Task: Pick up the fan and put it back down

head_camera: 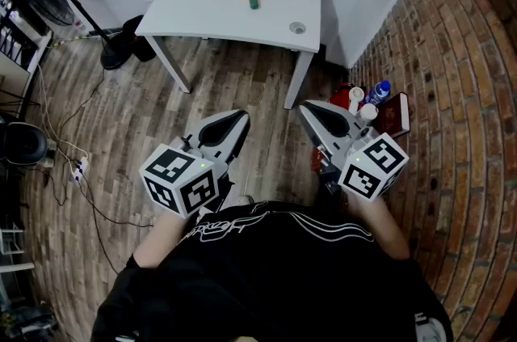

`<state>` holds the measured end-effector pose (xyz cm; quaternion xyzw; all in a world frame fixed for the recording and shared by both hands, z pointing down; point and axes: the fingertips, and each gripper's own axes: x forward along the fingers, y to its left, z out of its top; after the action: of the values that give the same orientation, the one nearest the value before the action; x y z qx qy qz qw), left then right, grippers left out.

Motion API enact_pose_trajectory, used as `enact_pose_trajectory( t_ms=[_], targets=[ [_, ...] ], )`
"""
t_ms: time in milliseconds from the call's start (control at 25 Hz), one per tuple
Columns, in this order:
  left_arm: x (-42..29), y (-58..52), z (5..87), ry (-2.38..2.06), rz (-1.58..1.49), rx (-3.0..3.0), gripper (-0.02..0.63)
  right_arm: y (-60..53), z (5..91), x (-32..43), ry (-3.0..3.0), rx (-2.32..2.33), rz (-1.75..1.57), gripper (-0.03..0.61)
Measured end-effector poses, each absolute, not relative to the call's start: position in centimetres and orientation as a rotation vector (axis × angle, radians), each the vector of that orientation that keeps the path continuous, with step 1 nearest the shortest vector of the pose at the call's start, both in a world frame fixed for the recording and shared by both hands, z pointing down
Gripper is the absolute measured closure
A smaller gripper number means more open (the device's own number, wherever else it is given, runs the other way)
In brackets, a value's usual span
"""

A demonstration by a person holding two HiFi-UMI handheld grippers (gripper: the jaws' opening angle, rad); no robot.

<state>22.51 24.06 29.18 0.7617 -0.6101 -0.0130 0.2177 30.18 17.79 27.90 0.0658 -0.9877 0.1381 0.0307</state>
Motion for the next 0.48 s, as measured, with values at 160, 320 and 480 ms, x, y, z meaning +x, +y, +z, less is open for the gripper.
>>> enact_pose_trajectory(
  t_ms=[160,320,480],
  targets=[
    [22.1,24.2,29.4,-1.684,-0.04,2.107,0.578,17.8,27.9,30.0,-3.038,0.217,0.425,0.577],
    [21.1,24.4,29.5,-1.68,-0.053,2.103,0.578,18.1,28.5,29.2,-3.019,0.216,0.456,0.577],
    [19.9,24.6,29.9,-1.675,-0.069,2.096,0.578,18.6,28.8,28.2,-3.014,0.212,0.456,0.577]
  ],
)
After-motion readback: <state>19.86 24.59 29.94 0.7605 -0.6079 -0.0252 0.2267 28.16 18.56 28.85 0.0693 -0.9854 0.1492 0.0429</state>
